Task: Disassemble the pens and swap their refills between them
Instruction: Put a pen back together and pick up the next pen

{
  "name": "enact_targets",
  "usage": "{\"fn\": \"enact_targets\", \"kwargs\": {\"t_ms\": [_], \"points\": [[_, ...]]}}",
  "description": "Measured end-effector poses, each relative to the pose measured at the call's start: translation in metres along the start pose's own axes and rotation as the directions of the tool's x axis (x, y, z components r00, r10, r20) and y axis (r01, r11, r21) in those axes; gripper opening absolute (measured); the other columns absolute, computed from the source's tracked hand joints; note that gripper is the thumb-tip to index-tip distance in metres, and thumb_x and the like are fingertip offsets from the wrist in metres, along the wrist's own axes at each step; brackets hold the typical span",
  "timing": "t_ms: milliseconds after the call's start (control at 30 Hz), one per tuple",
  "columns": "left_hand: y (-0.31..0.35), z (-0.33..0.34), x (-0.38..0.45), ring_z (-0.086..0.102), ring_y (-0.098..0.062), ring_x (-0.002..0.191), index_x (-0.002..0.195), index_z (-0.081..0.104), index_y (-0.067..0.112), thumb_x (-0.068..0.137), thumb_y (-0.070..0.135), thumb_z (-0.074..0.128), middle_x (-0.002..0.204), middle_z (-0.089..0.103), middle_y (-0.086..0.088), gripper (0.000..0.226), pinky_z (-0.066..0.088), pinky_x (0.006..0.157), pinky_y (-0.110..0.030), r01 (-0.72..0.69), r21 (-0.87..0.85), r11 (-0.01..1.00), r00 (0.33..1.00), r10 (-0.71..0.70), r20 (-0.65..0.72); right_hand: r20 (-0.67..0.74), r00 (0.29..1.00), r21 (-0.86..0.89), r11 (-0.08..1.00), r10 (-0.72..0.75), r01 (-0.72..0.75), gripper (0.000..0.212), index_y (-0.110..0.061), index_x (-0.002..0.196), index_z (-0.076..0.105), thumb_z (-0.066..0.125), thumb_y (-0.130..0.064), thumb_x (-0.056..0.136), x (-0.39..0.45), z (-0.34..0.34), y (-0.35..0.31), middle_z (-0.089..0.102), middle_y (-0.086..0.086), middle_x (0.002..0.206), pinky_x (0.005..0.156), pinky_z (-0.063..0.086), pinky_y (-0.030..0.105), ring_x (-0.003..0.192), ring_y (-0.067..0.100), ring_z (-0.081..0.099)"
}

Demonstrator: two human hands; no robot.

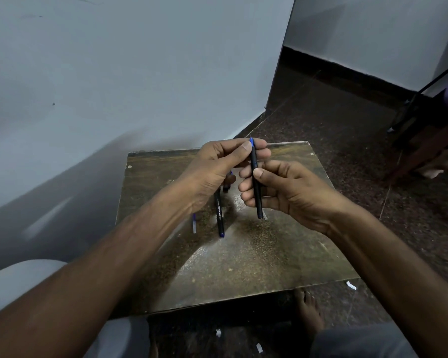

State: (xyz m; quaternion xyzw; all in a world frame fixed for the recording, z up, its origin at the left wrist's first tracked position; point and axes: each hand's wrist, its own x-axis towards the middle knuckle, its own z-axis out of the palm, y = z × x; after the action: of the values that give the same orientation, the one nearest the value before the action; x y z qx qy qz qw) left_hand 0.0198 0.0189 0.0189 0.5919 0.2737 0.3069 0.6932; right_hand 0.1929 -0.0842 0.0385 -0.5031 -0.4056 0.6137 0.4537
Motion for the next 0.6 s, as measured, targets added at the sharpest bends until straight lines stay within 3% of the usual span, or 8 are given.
{"fn": "enact_targets", "kwargs": {"t_ms": [100,200,300,333,400,467,533,600], "points": [[0.001,0.000,0.000,0.072,0.000,0.078,0.107,0.085,0.031,0.111,0.026,0.064,0.109,0.087,0.005,0.023,0.051,0.072,-0.024,-0.052,0.060,0.997,0.995,0.057,-0.088,-0.033,0.999,-0.030,0.999,-0.034,0.033,0.019,-0.004,0.113,0.076,0.060,-0.012,0.107,0.002,-0.002,0.000,0.082,0.010,0.096,0.085,0.069,0.034,0.084,0.018,0.080],[0.000,0.005,-0.002,0.073,0.001,0.074,0.104,0.085,0.028,0.108,0.021,0.068,0.099,0.087,0.006,0.019,0.051,0.064,-0.014,-0.082,0.098,0.992,0.989,0.093,-0.117,-0.089,0.994,-0.067,0.996,-0.056,0.050,0.024,-0.004,0.107,0.081,0.075,-0.019,0.089,0.001,-0.003,0.001,0.085,0.013,0.093,0.080,0.070,0.035,0.081,0.021,0.083],[-0.002,0.009,-0.003,0.076,0.004,0.075,0.099,0.087,0.020,0.099,0.019,0.081,0.088,0.087,0.006,0.006,0.054,0.068,-0.009,-0.095,0.121,0.988,0.976,0.116,-0.185,-0.191,0.974,-0.179,0.980,-0.119,0.085,0.021,-0.011,0.091,0.083,0.088,-0.022,0.074,0.000,-0.001,0.004,0.085,0.016,0.088,0.073,0.070,0.037,0.079,0.027,0.085],[-0.002,0.009,-0.004,0.077,0.003,0.075,0.093,0.087,0.022,0.093,0.024,0.087,0.086,0.087,0.005,0.003,0.056,0.072,-0.012,-0.083,0.131,0.988,0.969,0.111,-0.223,-0.217,0.965,-0.228,0.968,-0.151,0.100,0.020,-0.014,0.086,0.083,0.091,-0.024,0.071,-0.001,0.001,0.005,0.085,0.016,0.086,0.072,0.071,0.039,0.079,0.029,0.086],[-0.002,0.007,-0.004,0.071,0.000,0.070,0.078,0.083,0.026,0.081,0.039,0.096,0.074,0.081,0.009,0.018,0.057,0.073,-0.017,-0.068,0.214,0.974,0.943,0.133,-0.307,-0.236,0.951,-0.293,0.948,-0.199,0.125,0.022,-0.019,0.078,0.081,0.096,-0.030,0.066,-0.001,0.005,0.007,0.085,0.014,0.082,0.069,0.071,0.042,0.078,0.030,0.086],[-0.001,0.005,-0.002,0.066,0.002,0.068,0.076,0.079,0.029,0.076,0.057,0.093,0.070,0.073,0.016,0.032,0.053,0.071,-0.017,-0.032,0.260,0.965,0.946,0.113,-0.304,-0.238,0.948,-0.302,0.944,-0.212,0.135,0.022,-0.022,0.078,0.081,0.097,-0.033,0.067,0.000,0.009,0.009,0.085,0.011,0.081,0.064,0.068,0.036,0.077,0.028,0.086],[0.002,0.005,-0.003,0.075,0.002,0.097,0.096,0.085,0.034,0.083,0.068,0.080,0.099,0.083,0.018,0.037,0.053,0.093,-0.027,0.025,0.235,0.972,0.985,0.016,-0.169,-0.257,0.943,-0.298,0.946,-0.210,0.130,0.019,-0.018,0.084,0.082,0.096,-0.026,0.076,0.001,0.011,0.009,0.085,0.009,0.081,0.062,0.066,0.031,0.076,0.026,0.086],[0.003,0.005,-0.004,0.073,-0.015,0.127,0.119,0.084,0.035,0.101,0.058,0.067,0.127,0.082,0.013,0.034,0.051,0.112,-0.055,0.055,0.197,0.979,0.998,-0.049,-0.033,-0.292,0.936,-0.284,0.952,-0.198,0.113,0.017,-0.009,0.090,0.080,0.093,-0.016,0.083,0.003,0.010,0.010,0.085,0.011,0.082,0.065,0.070,0.039,0.076,0.026,0.086]]}}
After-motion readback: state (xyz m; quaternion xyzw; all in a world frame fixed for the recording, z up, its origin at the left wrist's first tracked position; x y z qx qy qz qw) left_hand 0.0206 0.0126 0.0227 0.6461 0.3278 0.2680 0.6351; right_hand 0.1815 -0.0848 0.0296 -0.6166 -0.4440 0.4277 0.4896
